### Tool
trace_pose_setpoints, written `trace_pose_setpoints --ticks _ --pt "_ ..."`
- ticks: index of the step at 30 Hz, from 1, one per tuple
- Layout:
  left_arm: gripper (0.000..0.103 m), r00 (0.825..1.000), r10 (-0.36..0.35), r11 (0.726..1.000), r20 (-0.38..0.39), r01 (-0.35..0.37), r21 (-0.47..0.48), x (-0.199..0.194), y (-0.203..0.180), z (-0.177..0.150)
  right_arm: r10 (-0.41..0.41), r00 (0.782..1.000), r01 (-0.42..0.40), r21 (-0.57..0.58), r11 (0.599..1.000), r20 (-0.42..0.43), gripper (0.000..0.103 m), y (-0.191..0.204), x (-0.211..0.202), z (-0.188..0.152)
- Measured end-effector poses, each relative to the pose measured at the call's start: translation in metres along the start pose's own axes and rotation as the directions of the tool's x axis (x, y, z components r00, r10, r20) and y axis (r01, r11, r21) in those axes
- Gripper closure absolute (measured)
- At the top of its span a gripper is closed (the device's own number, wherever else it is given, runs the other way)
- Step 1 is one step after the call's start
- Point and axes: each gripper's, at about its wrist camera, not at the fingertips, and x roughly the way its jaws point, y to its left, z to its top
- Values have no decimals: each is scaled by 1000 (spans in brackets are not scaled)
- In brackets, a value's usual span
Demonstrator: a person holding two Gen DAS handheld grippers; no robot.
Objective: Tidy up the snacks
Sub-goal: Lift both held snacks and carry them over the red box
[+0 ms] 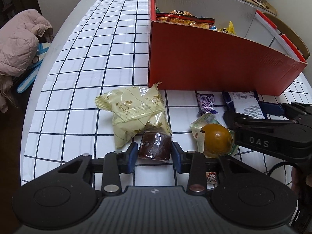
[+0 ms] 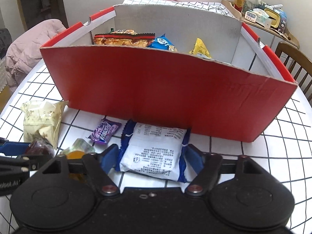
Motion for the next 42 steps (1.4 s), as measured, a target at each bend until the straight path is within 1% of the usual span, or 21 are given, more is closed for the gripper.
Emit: trace_pose_setpoints --ticks 6,12,19,23,31,42 --pt "67 1000 2 1000 -17 -2 -21 -2 1 -2 -7 1000 7 37 999 -2 42 -11 -9 -6" --pt "67 999 3 998 -40 -6 -56 -7 4 -6 -9 1000 9 89 996 6 42 -27 -26 -15" --pt "67 999 4 997 -32 -7 -77 -23 4 -8 4 999 -9 114 993 44 42 -33 -54 -17" --pt "67 1000 3 997 -12 -4 -79 -37 2 -7 14 998 -21 106 994 66 42 -33 -73 -14" --pt "67 998 -18 998 61 22 -57 -74 -8 3 34 993 -45 93 995 112 42 -30 -109 -3" --pt "67 986 -55 998 155 61 -31 -118 -20 28 43 980 -59 79 995 192 42 -31 -147 18"
